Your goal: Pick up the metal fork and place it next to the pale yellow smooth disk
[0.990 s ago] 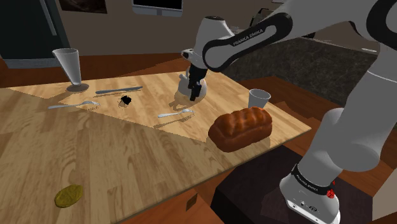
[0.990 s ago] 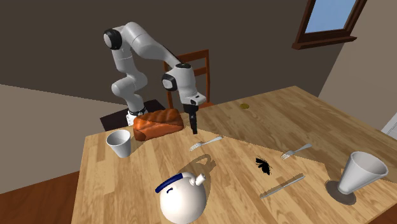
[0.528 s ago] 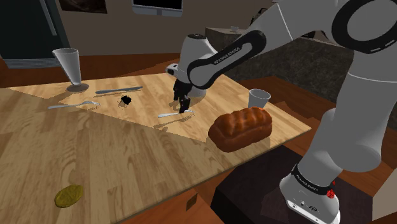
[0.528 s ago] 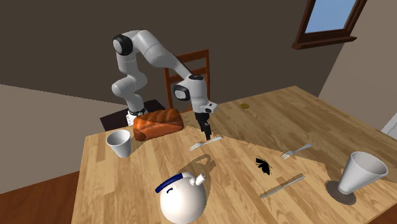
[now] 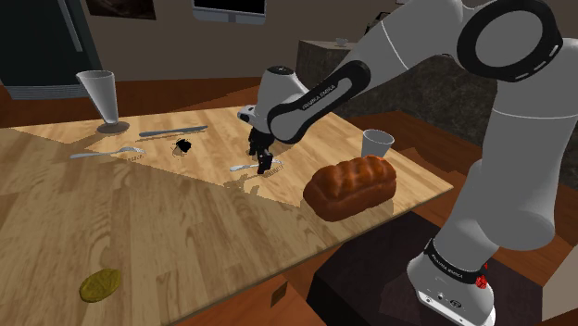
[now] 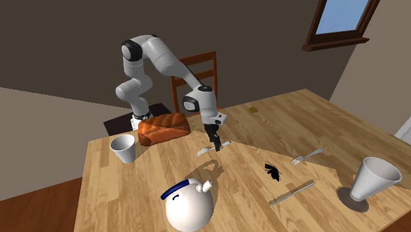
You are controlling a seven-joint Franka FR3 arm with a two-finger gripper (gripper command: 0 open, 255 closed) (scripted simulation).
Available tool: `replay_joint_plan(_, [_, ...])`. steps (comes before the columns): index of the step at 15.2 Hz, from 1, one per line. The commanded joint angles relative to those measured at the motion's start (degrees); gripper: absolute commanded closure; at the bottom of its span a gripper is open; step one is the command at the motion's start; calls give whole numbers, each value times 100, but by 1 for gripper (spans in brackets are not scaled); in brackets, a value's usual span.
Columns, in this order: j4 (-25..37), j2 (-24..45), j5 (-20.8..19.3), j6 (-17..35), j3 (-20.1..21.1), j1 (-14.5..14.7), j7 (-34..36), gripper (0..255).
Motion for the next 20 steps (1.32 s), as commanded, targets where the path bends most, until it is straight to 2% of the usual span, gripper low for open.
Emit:
replay_joint_plan(1, [5,37,0,35,-2,-5,-6,0])
replay_joint_plan(7, [5,37,0,35,-2,-5,-6,0])
replay_joint_plan(8, [5,37,0,35,-2,-5,-6,255])
replay_joint_plan(17, [5,37,0,35,-2,-5,-6,255])
replay_joint_plan(20, [51,-117,21,-164,7,-10,-28,255])
